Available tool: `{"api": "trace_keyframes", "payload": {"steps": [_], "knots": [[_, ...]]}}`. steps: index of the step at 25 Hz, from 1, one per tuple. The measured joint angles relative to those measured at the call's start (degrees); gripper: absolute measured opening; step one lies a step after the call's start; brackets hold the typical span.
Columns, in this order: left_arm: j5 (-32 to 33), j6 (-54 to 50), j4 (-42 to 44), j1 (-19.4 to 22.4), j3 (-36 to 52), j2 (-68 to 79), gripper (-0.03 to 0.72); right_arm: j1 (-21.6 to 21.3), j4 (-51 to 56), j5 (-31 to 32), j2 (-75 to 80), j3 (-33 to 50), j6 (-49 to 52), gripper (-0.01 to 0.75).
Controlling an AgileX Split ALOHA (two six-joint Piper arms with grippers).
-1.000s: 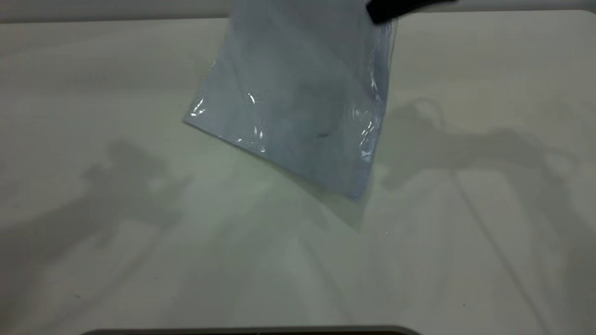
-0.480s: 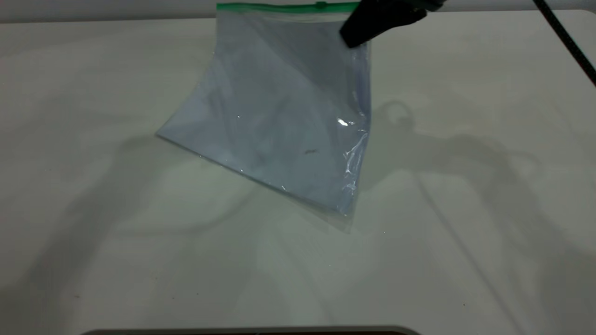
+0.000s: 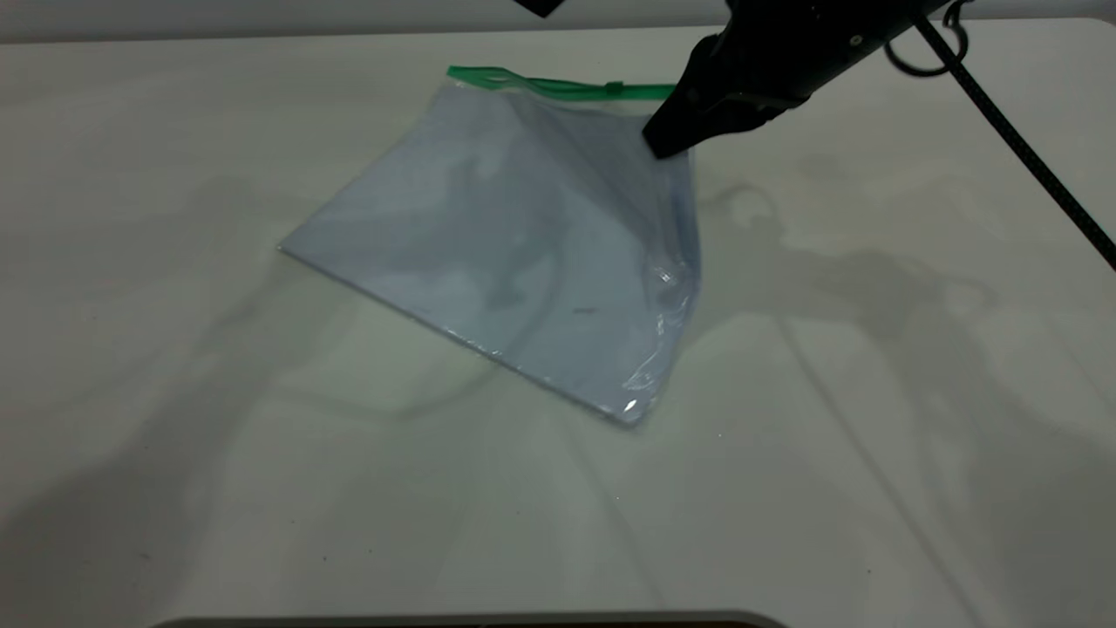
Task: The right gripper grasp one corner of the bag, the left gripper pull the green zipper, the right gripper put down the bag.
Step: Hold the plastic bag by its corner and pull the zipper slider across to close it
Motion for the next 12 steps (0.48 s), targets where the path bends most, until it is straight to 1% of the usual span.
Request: {"api": "trace_keyframes", "payload": {"steps": [5, 8, 12], "knots": [[0.82, 0.93, -1.1, -0.06, -0.26, 2.54, 0.565, 0.22, 0.37, 6.3, -0.63, 0.0, -0.01, 0.031], [0.71, 2.13, -2.06, -0.23, -0.54, 3.74, 0.565, 0.49, 0.66, 7.84, -0.69, -0.04, -0.01, 0.031], [0.65, 4.0, -2.44, -0.59, -0.54, 4.64, 0.565, 0.49, 1.24, 8.07, -0.69, -0.04, -0.01, 0.031]]}}
